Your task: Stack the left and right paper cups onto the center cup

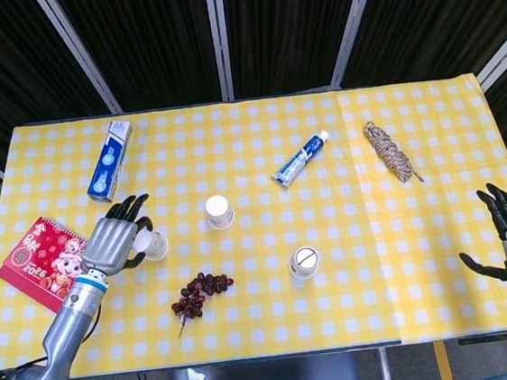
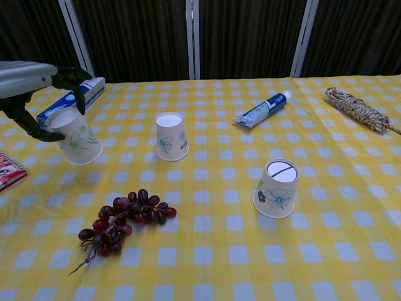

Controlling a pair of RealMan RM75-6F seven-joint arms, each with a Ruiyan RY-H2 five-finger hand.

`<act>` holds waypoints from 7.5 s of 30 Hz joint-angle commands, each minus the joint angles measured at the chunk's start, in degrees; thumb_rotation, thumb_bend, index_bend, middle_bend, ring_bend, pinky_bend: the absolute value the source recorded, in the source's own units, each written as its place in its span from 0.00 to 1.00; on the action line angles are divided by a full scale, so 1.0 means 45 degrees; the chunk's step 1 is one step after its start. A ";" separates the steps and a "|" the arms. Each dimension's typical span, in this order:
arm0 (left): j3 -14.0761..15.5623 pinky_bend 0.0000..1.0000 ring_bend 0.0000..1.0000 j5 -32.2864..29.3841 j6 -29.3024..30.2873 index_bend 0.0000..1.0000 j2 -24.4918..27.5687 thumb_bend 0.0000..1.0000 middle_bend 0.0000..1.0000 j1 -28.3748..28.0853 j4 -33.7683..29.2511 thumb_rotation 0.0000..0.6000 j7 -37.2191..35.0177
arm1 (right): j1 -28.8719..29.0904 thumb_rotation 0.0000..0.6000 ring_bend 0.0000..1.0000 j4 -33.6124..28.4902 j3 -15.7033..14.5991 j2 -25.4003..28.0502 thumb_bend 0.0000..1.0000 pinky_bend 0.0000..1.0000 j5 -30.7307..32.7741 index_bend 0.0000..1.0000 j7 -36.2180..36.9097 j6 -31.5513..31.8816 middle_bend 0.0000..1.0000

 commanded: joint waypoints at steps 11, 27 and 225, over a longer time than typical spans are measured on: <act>-0.1926 0.13 0.02 -0.0866 -0.0686 0.38 -0.1431 0.33 0.00 -0.2570 0.1199 1.00 0.0284 | 0.0067 1.00 0.00 0.0482 0.0379 0.0098 0.07 0.00 0.0812 0.07 0.0828 -0.0496 0.00; -0.1859 0.13 0.02 -0.3073 -0.1714 0.38 -0.3166 0.33 0.00 -0.4465 0.3240 1.00 0.1358 | 0.0184 1.00 0.00 0.1022 0.0612 0.0057 0.07 0.00 0.1307 0.07 0.1546 -0.1060 0.00; 0.1814 0.00 0.00 0.4543 0.4129 0.02 0.1255 0.11 0.00 0.4687 0.2930 1.00 -0.7288 | 1.2416 1.00 0.47 -0.0717 0.4390 -0.7135 0.17 0.59 0.9985 0.52 -1.0199 -0.5668 0.45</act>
